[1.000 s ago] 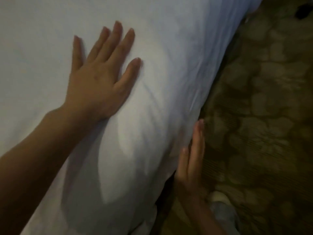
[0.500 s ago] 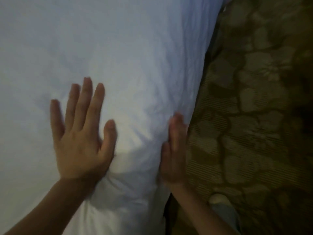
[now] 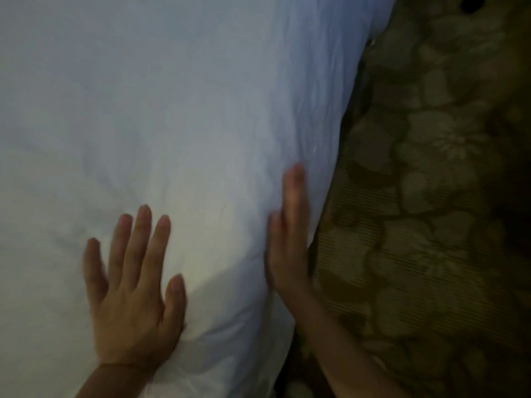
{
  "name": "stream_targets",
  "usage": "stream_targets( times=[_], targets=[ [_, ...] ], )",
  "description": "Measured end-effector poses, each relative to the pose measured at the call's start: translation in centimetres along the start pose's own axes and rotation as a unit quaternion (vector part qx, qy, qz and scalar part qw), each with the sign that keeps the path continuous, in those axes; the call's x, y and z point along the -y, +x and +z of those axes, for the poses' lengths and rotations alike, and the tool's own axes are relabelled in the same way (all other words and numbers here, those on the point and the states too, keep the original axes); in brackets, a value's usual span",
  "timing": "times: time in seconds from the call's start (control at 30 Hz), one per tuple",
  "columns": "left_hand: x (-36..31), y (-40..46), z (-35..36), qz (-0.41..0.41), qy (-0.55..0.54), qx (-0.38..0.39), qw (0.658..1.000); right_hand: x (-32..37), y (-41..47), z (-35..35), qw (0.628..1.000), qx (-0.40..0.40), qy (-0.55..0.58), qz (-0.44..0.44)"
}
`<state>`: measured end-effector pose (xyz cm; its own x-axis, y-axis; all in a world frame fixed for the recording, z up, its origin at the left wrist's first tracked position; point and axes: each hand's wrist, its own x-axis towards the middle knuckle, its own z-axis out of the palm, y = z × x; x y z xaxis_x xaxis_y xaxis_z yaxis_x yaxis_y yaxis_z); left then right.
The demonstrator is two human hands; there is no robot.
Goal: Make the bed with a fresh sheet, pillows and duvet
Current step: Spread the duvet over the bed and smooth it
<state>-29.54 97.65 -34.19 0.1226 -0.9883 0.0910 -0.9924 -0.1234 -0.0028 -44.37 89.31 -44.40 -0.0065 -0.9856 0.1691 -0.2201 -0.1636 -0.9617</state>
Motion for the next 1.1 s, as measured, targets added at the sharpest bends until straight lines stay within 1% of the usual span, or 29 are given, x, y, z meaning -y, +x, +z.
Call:
stream_targets(
  times=[0.03,0.07,0.1,0.13,0.17,0.2,0.23,0.27,0.3,0.33,0.37,0.4,0.43,0.47,0.5,0.53,0.57,0.6,0.63,0.67,0.7,0.73,0.77,0.8,0.87,0.93,1.0,1.03,1.1],
  targets=[
    [0.1,0.0,0.0,0.0,0.006,0.002,1.0,-0.4,-0.4,0.7,0.995,0.03,-0.002,0.099],
    [0.0,-0.1,0.0,0.002,0.007,0.003,1.0,-5.3,-2.6,2.0,0.969,0.045,-0.02,0.241],
    [0.0,-0.1,0.0,0.002,0.003,-0.001,1.0,-10.3,-4.3,2.2,0.92,0.066,-0.031,0.386],
    [-0.2,-0.1,0.0,0.003,-0.001,-0.011,1.0,-16.1,-6.7,1.6,0.881,0.088,-0.002,0.464],
    [-0.2,-0.1,0.2,0.006,0.001,-0.019,1.0,-20.3,-7.2,0.4,0.869,0.094,0.002,0.487],
    [0.0,-0.1,0.2,0.008,0.007,-0.018,1.0,-22.0,-6.5,-0.6,0.862,0.048,-0.028,0.504],
    [0.1,0.0,0.3,0.011,0.009,-0.014,1.0,-20.5,-4.5,-1.2,0.847,0.0,-0.092,0.523],
    [0.2,0.1,0.2,0.011,0.008,-0.009,1.0,-16.4,-1.5,-1.5,0.871,-0.056,-0.123,0.473],
    [0.2,0.2,0.2,0.013,0.011,-0.007,1.0,-10.4,1.9,-1.7,0.914,-0.114,-0.098,0.378],
    [0.3,0.0,0.3,0.01,0.016,-0.004,1.0,-6.2,4.1,-2.4,0.956,-0.124,-0.047,0.262],
    [0.3,-0.1,0.3,0.01,0.014,-0.002,1.0,-1.9,6.2,-3.2,0.983,-0.099,0.013,0.154],
    [0.0,0.0,-0.1,0.009,0.007,-0.006,1.0,-0.9,7.1,-2.5,0.995,-0.072,0.031,0.058],
    [-0.1,0.3,-0.4,0.013,0.005,-0.007,1.0,-0.2,7.8,-1.8,0.999,-0.031,0.029,0.004],
    [0.0,0.5,-0.6,0.011,0.015,-0.001,1.0,-1.5,7.6,-0.7,1.0,0.013,0.008,0.015],
    [-0.1,0.5,-1.1,0.0,0.029,0.015,0.999,-4.5,6.8,0.3,0.991,0.061,-0.026,0.118],
    [-0.3,0.2,-1.1,-0.004,0.036,0.018,0.999,-6.8,6.3,0.5,0.959,0.099,-0.041,0.261],
    [-0.5,0.2,-1.4,-0.006,0.035,0.02,0.999,-9.7,5.8,0.0,0.902,0.118,-0.048,0.412],
    [-0.6,0.6,-1.5,-0.003,0.029,0.013,0.999,-11.1,6.4,-1.0,0.832,0.127,-0.036,0.539],
    [-0.4,1.2,-1.6,-0.002,0.029,0.007,1.0,-11.9,7.4,-2.1,0.805,0.103,-0.024,0.583],
    [-0.5,2.1,-1.7,-0.003,0.028,0.008,1.0,-11.5,9.1,-2.6,0.817,0.06,-0.049,0.571],
    [-0.9,3.5,-2.0,-0.005,0.023,0.015,1.0,-9.7,11.1,-2.7,0.863,0.0,-0.071,0.499],
    [-1.2,5.2,-2.1,-0.003,0.012,0.017,1.0,-7.2,13.1,-2.6,0.92,-0.037,-0.076,0.384],
    [-1.7,7.2,-2.1,0.003,0.003,0.012,1.0,-4.5,14.7,-2.5,0.956,-0.064,-0.064,0.28],
    [-2.5,9.4,-2.0,0.002,-0.008,0.008,1.0,-1.9,15.7,-2.1,0.974,-0.061,-0.03,0.218],
    [-3.9,14.1,-1.8,-0.023,-0.037,0.021,0.999,2.0,17.4,-1.2,0.987,-0.027,0.029,0.156],
    [-5.3,18.3,-1.7,-0.055,-0.057,0.033,0.996,1.9,17.0,-0.2,0.979,-0.009,0.09,0.182],
    [-6.5,21.6,-1.7,-0.063,-0.072,0.039,0.995,-1.1,16.1,-0.4,0.942,0.032,0.109,0.317],
    [-6.9,23.0,-1.7,-0.055,-0.069,0.042,0.995,-3.0,15.6,-1.0,0.916,0.068,0.053,0.391],
    [-7.2,25.2,-1.8,-0.025,-0.055,0.044,0.997,-6.3,15.5,-2.2,0.847,0.138,-0.126,0.497]
  ],
)
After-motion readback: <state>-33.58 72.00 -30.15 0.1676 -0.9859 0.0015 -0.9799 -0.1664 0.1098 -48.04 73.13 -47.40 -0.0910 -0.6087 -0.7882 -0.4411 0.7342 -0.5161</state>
